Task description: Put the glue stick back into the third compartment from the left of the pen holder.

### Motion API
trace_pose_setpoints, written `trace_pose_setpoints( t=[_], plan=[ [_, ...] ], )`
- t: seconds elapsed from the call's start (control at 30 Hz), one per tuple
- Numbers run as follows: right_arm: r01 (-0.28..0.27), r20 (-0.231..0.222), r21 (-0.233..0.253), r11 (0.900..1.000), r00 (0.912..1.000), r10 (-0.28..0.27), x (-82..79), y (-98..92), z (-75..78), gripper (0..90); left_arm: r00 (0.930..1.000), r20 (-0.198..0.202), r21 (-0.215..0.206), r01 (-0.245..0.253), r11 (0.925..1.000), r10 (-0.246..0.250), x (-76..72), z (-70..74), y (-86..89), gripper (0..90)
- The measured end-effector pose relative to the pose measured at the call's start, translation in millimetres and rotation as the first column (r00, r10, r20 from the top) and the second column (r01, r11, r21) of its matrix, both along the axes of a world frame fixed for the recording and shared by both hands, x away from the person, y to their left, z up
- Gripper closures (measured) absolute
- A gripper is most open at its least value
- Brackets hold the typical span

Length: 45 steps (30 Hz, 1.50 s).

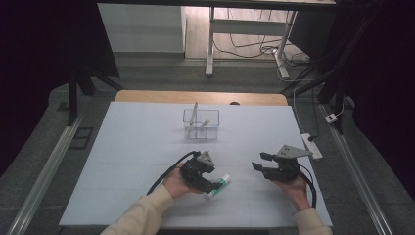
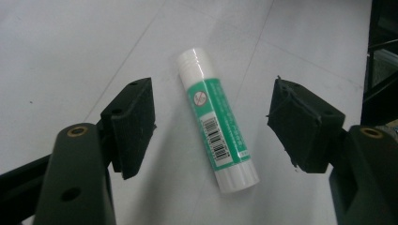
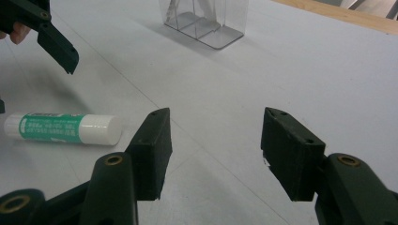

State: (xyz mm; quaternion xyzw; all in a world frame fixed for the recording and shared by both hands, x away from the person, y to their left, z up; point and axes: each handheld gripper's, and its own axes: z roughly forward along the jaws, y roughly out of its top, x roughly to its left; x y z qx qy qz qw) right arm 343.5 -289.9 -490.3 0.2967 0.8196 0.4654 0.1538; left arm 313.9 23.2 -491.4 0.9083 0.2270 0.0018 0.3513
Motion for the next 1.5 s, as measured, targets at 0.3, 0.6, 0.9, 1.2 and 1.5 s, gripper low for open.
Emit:
trace_pose_setpoints(
  t=[0.3,0.6,0.9,1.2,1.5],
  plan=[
    [0.002,-0.004,-0.007,1.0,1.0,-0.002,0.6,-0.1,-1.5,42.7,0.9993,-0.038,0.04,0.001,0.9992,0.0,-1.4,-8.1,-2.5,32.2],
    [0.004,-0.006,-0.014,1.0,1.0,-0.004,0.9,0.2,-2.8,42.7,0.9979,-0.063,0.1,0.017,0.9949,-0.011,-4.2,-16.4,-10.0,32.6],
    [0.009,-0.005,-0.026,1.0,0.9999,-0.009,2.0,0.6,-3.5,42.8,0.997,-0.076,0.139,0.028,0.9899,-0.017,-4.7,-22.1,-15.3,45.4],
    [0.014,-0.006,-0.025,1.0,0.9999,-0.015,2.5,0.3,-3.7,42.8,0.9973,-0.074,0.161,0.011,0.987,0.001,-5.0,-21.8,-17.1,57.0],
    [0.016,-0.003,-0.034,0.999,0.9999,-0.016,2.5,1.1,-3.8,43.0,0.9983,-0.057,0.178,-0.002,0.9841,0.012,-4.7,-21.5,-17.4,65.5]
  ],
)
